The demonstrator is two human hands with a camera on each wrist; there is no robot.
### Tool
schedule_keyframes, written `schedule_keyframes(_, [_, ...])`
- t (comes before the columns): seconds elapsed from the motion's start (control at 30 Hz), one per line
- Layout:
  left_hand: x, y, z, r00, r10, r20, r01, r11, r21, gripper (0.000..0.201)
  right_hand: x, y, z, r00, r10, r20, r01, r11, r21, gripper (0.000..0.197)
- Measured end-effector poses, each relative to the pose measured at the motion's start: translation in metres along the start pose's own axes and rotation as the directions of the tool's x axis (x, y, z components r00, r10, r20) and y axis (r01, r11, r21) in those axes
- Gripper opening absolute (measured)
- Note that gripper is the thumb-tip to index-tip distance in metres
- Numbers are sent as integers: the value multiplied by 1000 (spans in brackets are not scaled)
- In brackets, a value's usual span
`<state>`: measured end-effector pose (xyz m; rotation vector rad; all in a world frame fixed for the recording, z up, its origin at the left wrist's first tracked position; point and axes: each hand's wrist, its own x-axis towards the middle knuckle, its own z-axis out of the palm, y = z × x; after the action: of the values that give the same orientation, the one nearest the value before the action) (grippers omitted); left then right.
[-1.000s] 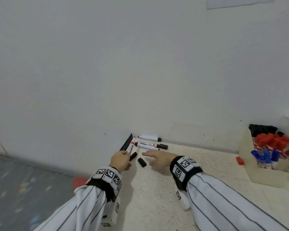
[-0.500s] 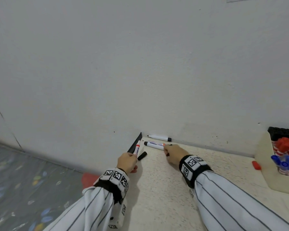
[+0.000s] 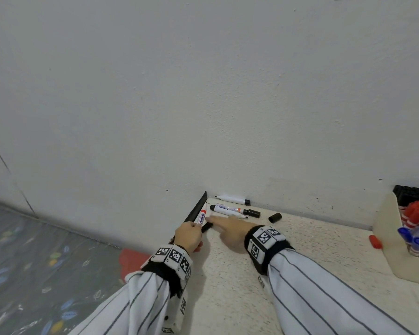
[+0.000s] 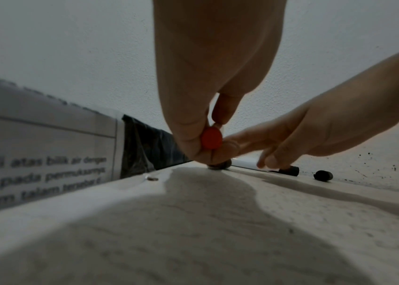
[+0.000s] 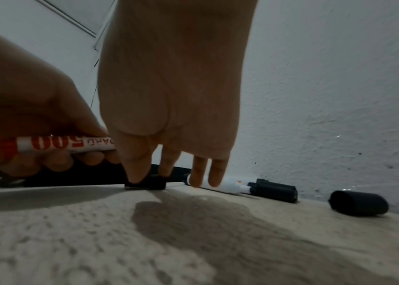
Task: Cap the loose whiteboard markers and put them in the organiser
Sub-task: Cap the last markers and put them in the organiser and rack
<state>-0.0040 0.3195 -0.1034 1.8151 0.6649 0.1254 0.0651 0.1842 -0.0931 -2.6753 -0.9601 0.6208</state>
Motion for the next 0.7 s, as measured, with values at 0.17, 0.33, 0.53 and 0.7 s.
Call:
schedule_keyframes(0.17, [-2, -1, 0, 1000, 19, -11, -19, 1000, 1, 27, -8, -2, -1, 1000, 2, -29, -6, 988, -154, 67])
schedule_keyframes(0.33, [-6, 3, 5, 1000, 12, 5, -11, 999, -33, 26, -4, 2, 0, 989, -16, -150, -5, 991, -135, 61])
schedule_keyframes(0.53, [-7, 4, 9, 1000, 17, 4, -16, 999, -29, 24, -2, 2, -4, 1000, -7, 14, 10, 975, -220, 54])
schedule_keyframes(0.7, [-7, 9, 16, 999, 22, 27, -22, 1000, -8, 23, -21, 27, -20, 972, 200, -126, -214, 971, -105, 26])
